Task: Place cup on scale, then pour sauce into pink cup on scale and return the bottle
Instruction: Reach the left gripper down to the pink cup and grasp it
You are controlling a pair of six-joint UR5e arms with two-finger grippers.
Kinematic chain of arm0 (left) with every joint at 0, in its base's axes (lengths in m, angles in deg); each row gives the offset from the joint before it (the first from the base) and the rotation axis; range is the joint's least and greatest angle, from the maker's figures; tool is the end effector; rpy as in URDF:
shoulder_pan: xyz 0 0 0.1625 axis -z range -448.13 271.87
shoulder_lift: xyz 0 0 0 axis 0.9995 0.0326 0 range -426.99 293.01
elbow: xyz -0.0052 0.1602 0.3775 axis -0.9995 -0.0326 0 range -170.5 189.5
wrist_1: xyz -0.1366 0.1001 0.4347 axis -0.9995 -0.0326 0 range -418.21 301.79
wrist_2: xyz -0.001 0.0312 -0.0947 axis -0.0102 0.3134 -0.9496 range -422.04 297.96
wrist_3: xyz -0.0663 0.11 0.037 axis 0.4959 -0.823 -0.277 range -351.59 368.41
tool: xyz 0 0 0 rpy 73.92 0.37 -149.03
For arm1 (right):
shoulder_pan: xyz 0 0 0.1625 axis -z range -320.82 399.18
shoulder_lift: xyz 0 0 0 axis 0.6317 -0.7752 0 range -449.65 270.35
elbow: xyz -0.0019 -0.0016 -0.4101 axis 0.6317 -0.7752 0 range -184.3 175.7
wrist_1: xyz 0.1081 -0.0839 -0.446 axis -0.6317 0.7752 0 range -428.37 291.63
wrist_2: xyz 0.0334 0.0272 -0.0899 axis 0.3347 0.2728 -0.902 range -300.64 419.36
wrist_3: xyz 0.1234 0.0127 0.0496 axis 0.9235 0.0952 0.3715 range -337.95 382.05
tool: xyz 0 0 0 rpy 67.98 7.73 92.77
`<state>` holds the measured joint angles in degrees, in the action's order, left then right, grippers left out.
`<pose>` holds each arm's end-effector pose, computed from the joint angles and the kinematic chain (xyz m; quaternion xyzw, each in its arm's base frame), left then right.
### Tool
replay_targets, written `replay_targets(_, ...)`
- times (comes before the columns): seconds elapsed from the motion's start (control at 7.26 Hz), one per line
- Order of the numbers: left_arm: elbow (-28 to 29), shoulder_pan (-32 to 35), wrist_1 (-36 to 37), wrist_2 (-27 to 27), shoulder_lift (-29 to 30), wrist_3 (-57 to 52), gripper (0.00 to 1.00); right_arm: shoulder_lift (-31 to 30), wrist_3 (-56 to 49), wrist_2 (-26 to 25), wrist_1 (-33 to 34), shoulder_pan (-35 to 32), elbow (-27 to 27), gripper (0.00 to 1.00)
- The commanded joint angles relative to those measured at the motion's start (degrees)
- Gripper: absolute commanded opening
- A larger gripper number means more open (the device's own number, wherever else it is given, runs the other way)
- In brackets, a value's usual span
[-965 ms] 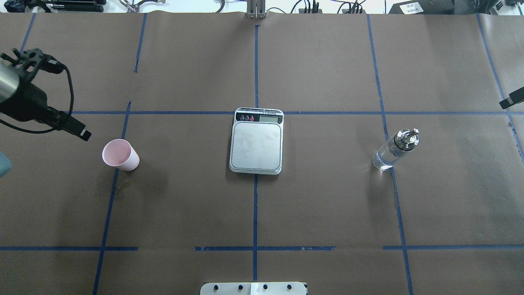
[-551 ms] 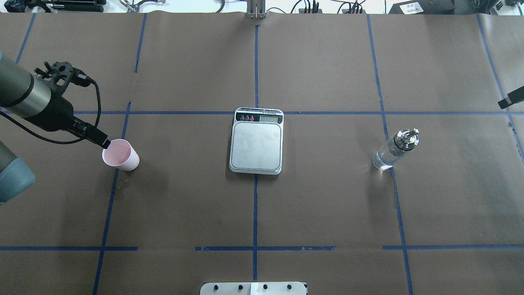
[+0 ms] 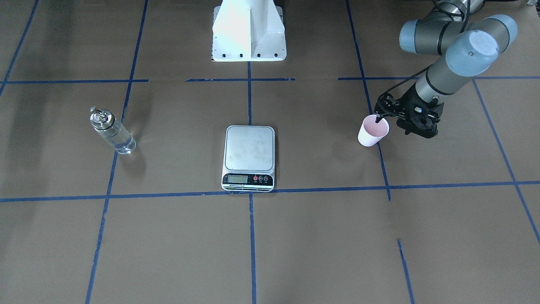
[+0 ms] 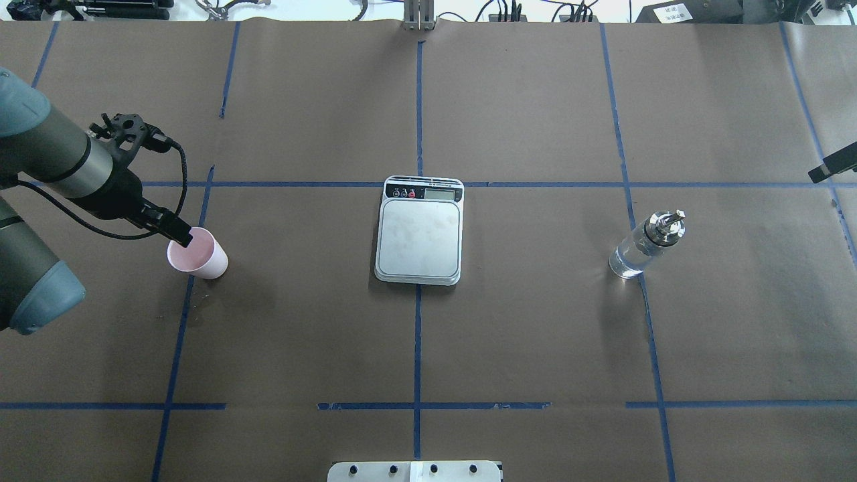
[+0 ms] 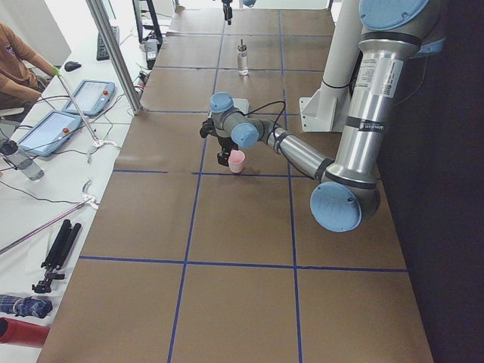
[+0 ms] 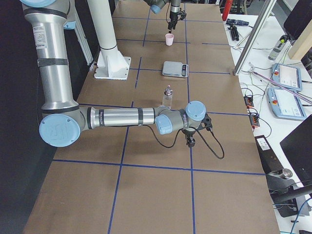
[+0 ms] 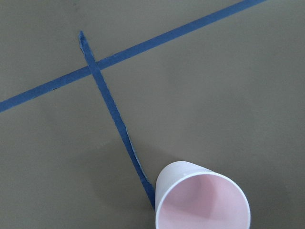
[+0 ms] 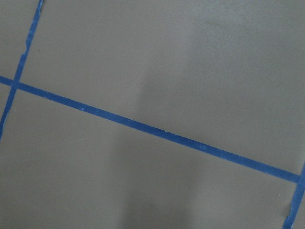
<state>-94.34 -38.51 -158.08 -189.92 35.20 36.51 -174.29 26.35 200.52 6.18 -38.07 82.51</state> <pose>0.3699 -0.5139 0.3942 0.0672 0.4193 0.1957 0.8840 -0.1051 -0.5970 0.6035 0.0733 -0.4424 -0.1316 0.8841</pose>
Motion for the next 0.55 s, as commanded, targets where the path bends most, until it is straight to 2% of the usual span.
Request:
replay_targets(0.0, 2.1, -1.5, -0.1, 0.1, 0.6, 0.2, 0.91, 0.0, 0.0, -0.1, 0.1, 0.4, -0.2, 1.0)
replay_targets(0.28, 2.7, -2.0, -0.1, 0.0, 1.0, 0.2, 0.86, 0.1, 0.0, 0.1, 0.0, 0.8, -0.6, 1.0)
replay_targets(0.41, 2.8, -2.5, -0.1, 0.1, 1.0, 0.2, 0.75, 0.2, 0.0, 0.0, 0.0, 1.0, -0.6, 1.0)
